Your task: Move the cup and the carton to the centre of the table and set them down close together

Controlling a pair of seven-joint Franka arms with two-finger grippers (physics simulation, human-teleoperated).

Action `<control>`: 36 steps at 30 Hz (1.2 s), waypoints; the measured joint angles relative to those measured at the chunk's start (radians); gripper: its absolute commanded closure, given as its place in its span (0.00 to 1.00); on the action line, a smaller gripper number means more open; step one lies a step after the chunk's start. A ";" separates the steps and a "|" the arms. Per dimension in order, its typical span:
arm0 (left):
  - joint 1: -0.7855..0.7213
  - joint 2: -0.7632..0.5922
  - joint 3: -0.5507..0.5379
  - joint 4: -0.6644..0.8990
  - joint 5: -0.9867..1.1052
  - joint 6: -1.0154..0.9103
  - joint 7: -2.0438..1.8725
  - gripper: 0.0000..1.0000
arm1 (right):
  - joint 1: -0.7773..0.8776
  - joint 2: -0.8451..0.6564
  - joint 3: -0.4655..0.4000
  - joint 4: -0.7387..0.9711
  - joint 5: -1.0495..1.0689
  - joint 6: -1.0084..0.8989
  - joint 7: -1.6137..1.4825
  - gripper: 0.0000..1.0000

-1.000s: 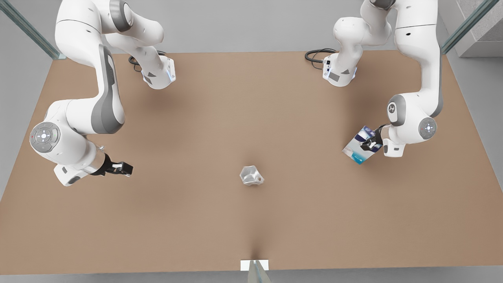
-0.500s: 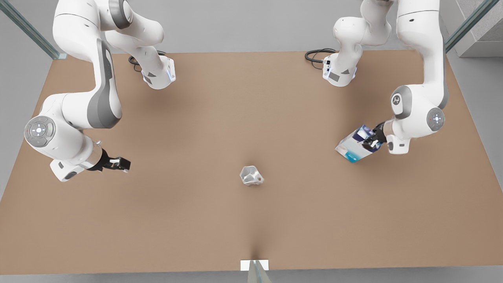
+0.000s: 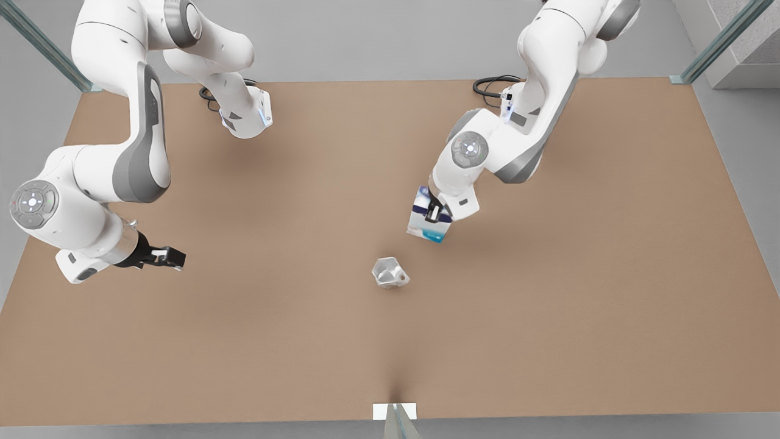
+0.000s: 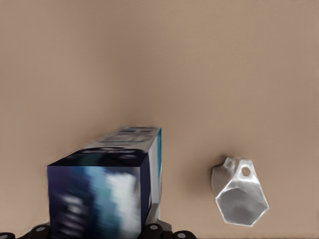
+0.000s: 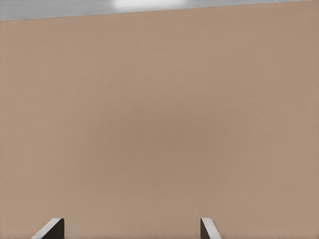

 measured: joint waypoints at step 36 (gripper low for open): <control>-0.037 0.201 -0.108 0.095 0.063 0.048 -0.078 0.00 | -0.003 0.011 -0.002 0.006 0.000 -0.001 0.000 0.00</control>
